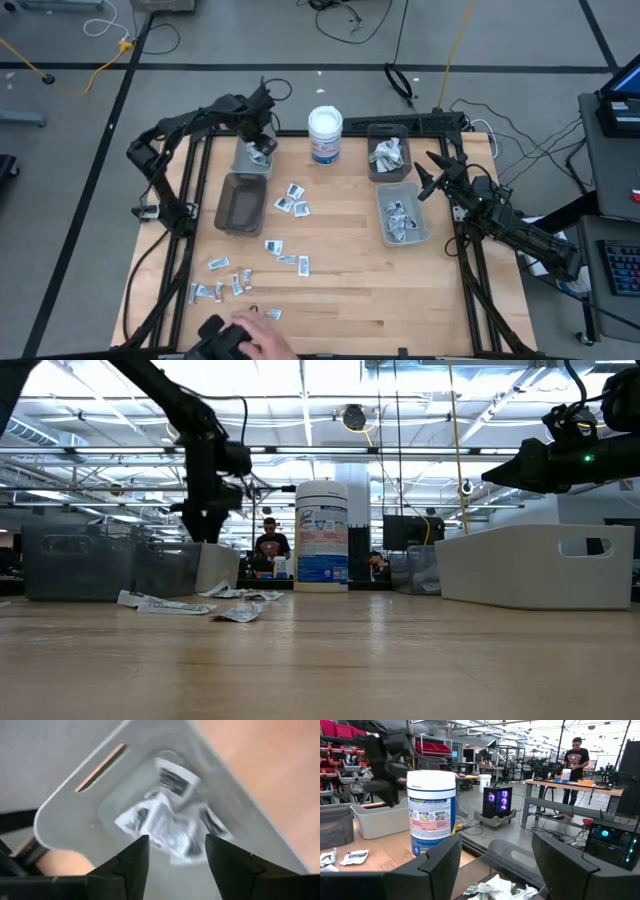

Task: Pick & Place First Aid Supplies
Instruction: Put the gray towelette pack into the left gray bin

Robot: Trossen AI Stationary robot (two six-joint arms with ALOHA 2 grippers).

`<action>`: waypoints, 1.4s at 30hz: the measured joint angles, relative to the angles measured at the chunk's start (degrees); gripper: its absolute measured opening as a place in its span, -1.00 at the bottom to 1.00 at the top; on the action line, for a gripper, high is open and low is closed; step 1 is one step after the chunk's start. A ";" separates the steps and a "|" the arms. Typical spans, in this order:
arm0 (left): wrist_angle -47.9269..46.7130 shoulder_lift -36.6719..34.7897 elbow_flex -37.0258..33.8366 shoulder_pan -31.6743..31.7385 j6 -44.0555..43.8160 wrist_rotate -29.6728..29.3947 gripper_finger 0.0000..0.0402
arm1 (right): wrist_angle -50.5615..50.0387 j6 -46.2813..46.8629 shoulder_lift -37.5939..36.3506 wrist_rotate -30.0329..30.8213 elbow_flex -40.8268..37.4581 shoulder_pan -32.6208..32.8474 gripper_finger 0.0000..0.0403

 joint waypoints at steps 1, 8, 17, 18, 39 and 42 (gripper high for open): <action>-1.11 -1.09 0.00 -0.44 1.94 0.07 0.00 | 0.01 0.01 0.00 0.00 -0.01 -0.01 0.18; -9.31 -6.34 0.00 -4.57 12.86 0.05 0.00 | 0.01 0.00 0.00 -0.01 0.00 -0.01 0.18; -17.39 -7.10 -0.02 -8.18 23.90 1.58 0.00 | 0.01 -0.01 0.00 -0.02 0.00 -0.01 0.18; -17.09 -7.16 -0.02 -8.17 24.03 1.60 0.00 | 0.00 0.01 0.00 -0.01 0.00 -0.02 0.18; -16.40 -7.15 -0.02 -34.19 14.74 1.48 0.00 | 0.01 0.01 0.00 0.00 0.01 0.00 0.18; -15.71 -7.15 -0.02 -38.86 11.72 1.51 0.00 | 0.01 0.01 -0.01 0.00 0.01 -0.02 0.18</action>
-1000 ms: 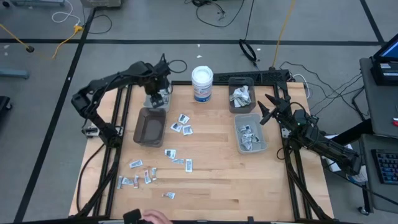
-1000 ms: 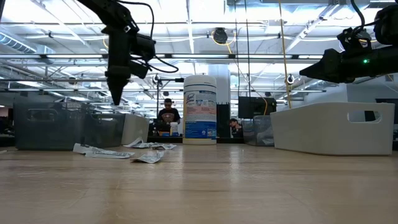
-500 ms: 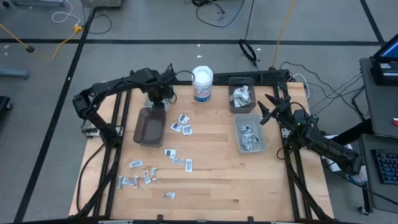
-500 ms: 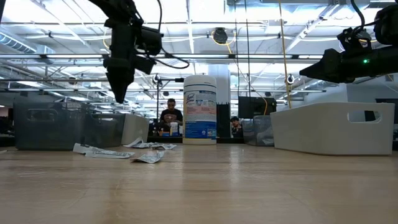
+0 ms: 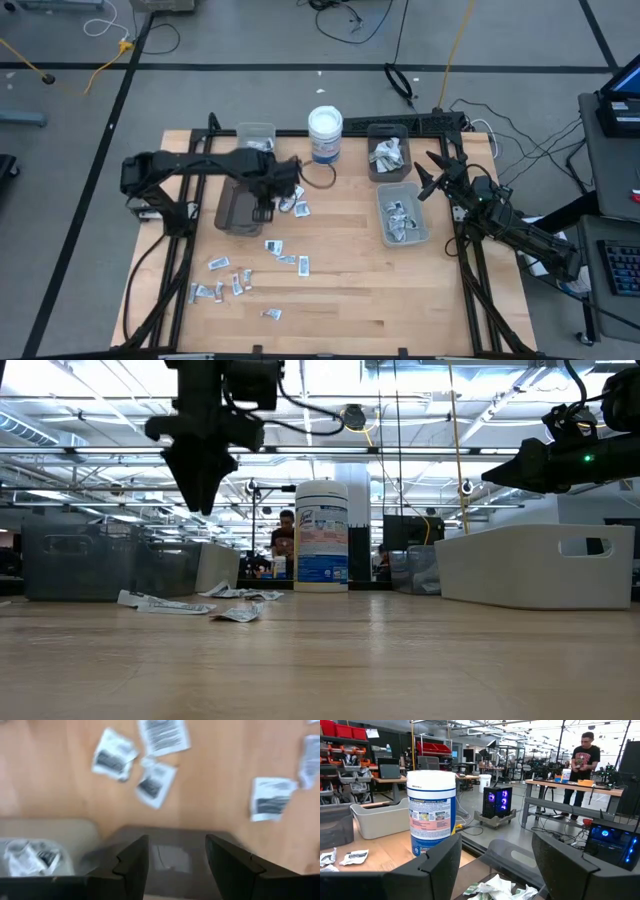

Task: Pick & Place First Aid Supplies
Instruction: Put the gray towelette pack into the left gray bin

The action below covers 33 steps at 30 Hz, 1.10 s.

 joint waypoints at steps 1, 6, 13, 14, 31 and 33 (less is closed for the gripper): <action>0.27 0.00 0.00 -1.56 -1.01 0.02 0.00 | -0.02 -0.01 0.01 -0.02 -0.01 0.00 0.18; 1.88 0.00 0.00 -9.17 -4.67 0.09 0.00 | 0.00 -0.02 0.01 0.00 -0.01 0.01 0.18; 3.88 0.00 0.00 -17.34 -8.74 0.14 0.00 | 0.00 -0.02 0.01 -0.01 0.00 0.01 0.18; 4.10 0.00 0.00 -18.33 -9.21 0.12 0.00 | 0.00 -0.01 0.01 -0.02 0.00 0.00 0.18; 4.68 6.30 -0.17 -23.93 -10.49 0.41 0.00 | 0.00 -0.02 -0.01 -0.01 -0.01 0.01 0.18; 5.32 7.87 -0.17 -23.93 -10.42 0.70 0.00 | -0.01 -0.02 -0.01 -0.02 -0.02 0.00 0.18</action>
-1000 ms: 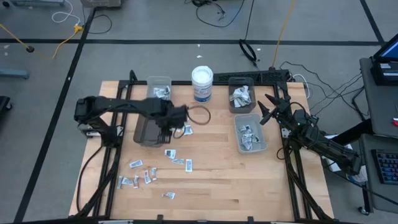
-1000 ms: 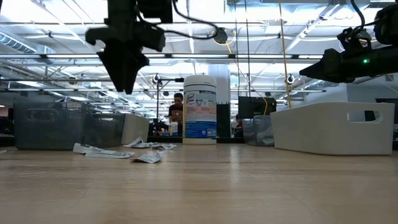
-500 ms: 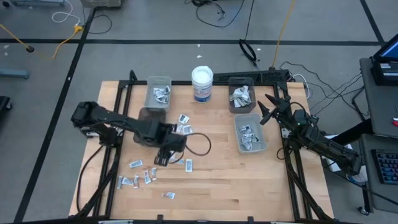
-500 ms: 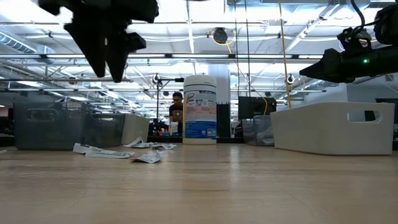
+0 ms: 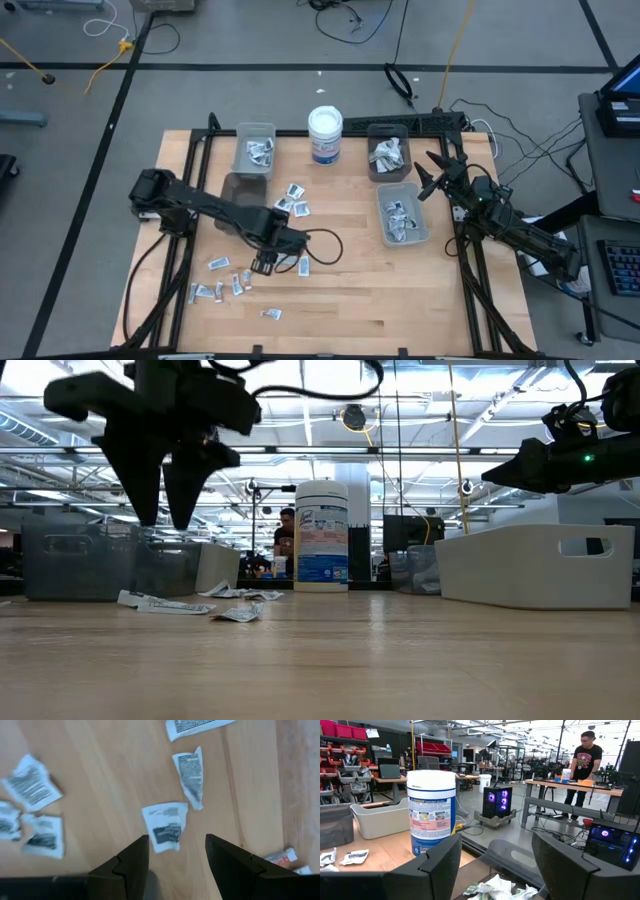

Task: Pick & Place First Aid Supplies
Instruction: Put the gray towelette pack into the left gray bin

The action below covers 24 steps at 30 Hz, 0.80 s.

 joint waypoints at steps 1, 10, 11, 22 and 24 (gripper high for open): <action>0.28 0.78 0.00 0.00 0.01 0.60 0.00 | -0.01 0.01 -0.01 0.00 0.02 0.00 0.18; 0.26 7.52 0.00 -0.16 -2.81 2.69 0.00 | -0.01 0.01 0.00 0.00 0.02 -0.01 0.18; 0.27 8.16 0.00 -0.25 -2.81 2.69 0.00 | -0.01 0.02 -0.01 0.02 0.02 0.00 0.18; 0.66 14.14 0.26 -0.39 -3.13 0.93 0.00 | -0.01 0.02 -0.01 0.00 0.00 0.00 0.18; 0.91 14.30 0.26 -0.39 -3.64 0.45 -0.02 | -0.01 0.02 0.01 0.00 0.01 0.00 0.18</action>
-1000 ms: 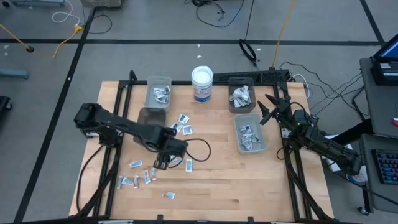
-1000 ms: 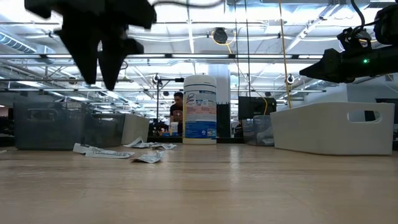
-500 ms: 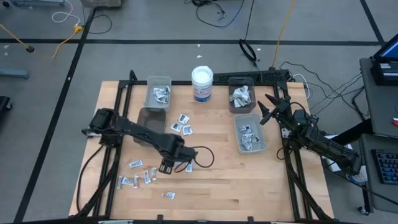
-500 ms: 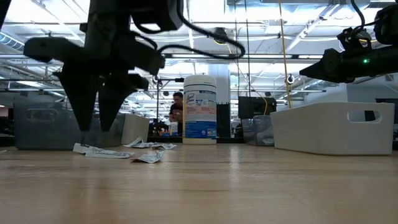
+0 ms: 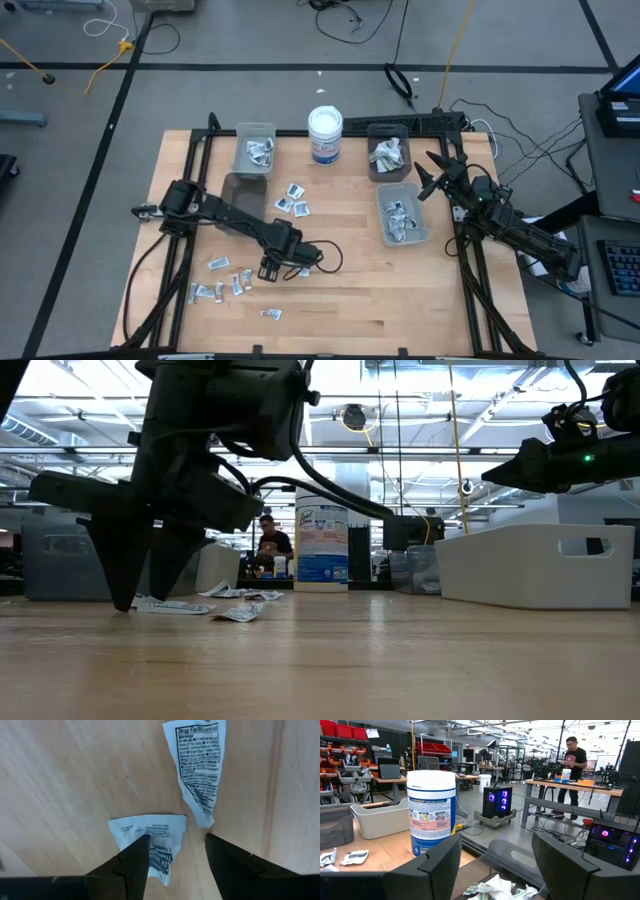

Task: Pick & Place First Aid Supplies
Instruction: Put the gray towelette pack into the left gray bin

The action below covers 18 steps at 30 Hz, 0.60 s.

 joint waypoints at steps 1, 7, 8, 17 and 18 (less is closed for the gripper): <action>0.47 0.02 0.00 0.00 -0.06 -0.08 -0.05 | 0.00 -0.01 -0.02 0.02 -0.01 0.00 0.18; 1.78 0.11 -0.12 0.09 0.11 -0.24 -0.52 | 0.00 0.00 -0.01 0.01 0.00 0.00 0.18; 1.80 0.13 -0.13 0.13 0.02 -0.32 -0.63 | 0.00 0.00 -0.02 0.02 0.01 0.01 0.18; 1.92 0.13 -0.15 0.94 0.01 0.17 -0.96 | 0.00 0.00 -0.01 0.02 -0.01 0.00 0.18; 1.94 0.13 -0.15 0.94 0.13 0.20 -0.97 | 0.00 -0.01 -0.01 0.01 0.01 0.00 0.18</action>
